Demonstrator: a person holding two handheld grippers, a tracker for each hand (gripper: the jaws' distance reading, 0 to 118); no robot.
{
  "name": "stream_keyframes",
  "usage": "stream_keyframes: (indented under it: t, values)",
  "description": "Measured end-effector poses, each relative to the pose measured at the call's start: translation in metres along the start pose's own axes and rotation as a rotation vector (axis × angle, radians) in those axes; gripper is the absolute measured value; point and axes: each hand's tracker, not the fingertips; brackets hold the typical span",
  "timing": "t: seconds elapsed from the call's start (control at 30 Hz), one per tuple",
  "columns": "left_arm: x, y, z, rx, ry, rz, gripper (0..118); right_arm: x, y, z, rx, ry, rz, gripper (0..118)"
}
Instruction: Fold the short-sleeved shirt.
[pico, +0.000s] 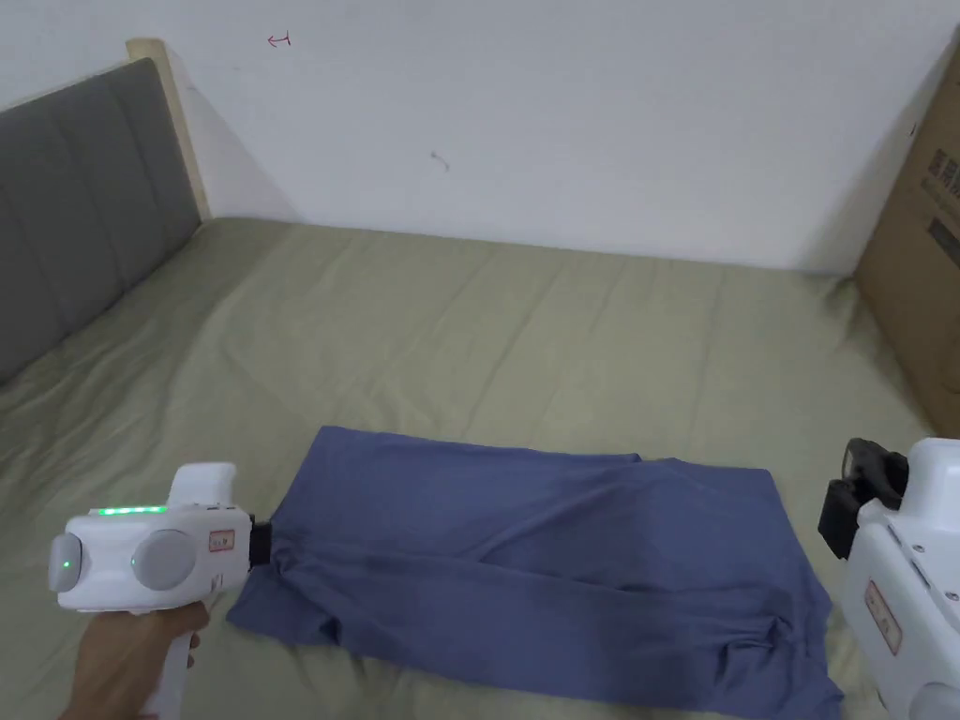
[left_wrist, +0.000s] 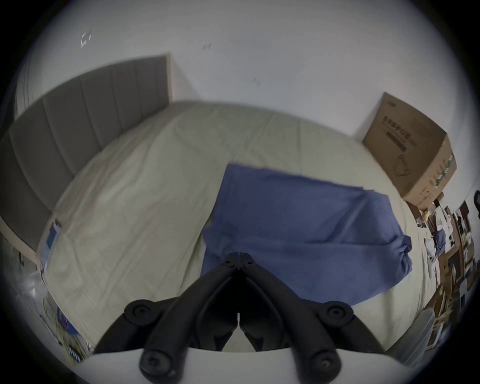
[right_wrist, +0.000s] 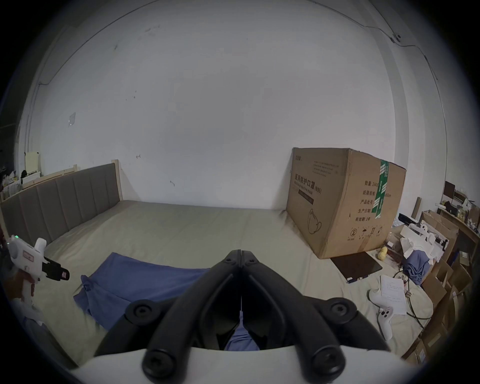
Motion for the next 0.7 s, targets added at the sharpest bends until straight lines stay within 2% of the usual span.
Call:
stream_keyframes:
  t: [0.07,0.1,0.13,0.2,0.23,0.37,0.47,0.57,0.6,0.63,0.67,0.7]
  values:
    - [-0.009,-0.006,-0.022,-0.089,0.049,0.022,2,0.000,-0.006,-0.008,-0.026,-0.003,0.007,0]
    - [-0.013,-0.008,-0.031,-0.132,0.055,0.024,14,0.001,-0.008,-0.012,-0.039,-0.004,0.007,0]
    - [-0.017,-0.011,-0.036,-0.166,0.055,0.049,36,0.002,-0.010,-0.016,-0.054,-0.002,0.007,0]
    - [-0.023,-0.017,-0.049,-0.211,0.051,0.101,97,0.002,-0.016,-0.021,-0.073,-0.004,0.008,0]
    - [-0.025,-0.019,-0.050,-0.199,0.046,0.120,102,0.002,-0.018,-0.025,-0.085,-0.006,0.011,0]
    - [-0.027,-0.020,-0.058,-0.163,0.067,0.118,102,0.004,-0.028,-0.035,-0.124,-0.004,-0.002,0]
    - [-0.018,-0.020,-0.066,-0.230,0.100,0.036,97,0.005,-0.034,-0.039,-0.141,-0.010,-0.004,0]
    - [-0.011,-0.027,-0.076,-0.226,0.112,-0.021,47,0.007,-0.038,-0.042,-0.157,-0.012,-0.008,0]
    - [-0.008,-0.030,-0.079,-0.237,0.110,-0.035,43,0.008,-0.040,-0.043,-0.164,-0.013,-0.008,0]
    - [-0.005,-0.032,-0.080,-0.233,0.117,-0.044,34,0.009,-0.041,-0.044,-0.172,-0.015,-0.007,0]
    - [-0.001,-0.031,-0.076,-0.210,0.127,-0.062,13,0.011,-0.044,-0.046,-0.181,-0.018,-0.007,0]
    - [0.000,-0.031,-0.073,-0.200,0.121,-0.077,5,0.013,-0.046,-0.048,-0.191,-0.020,-0.010,0]
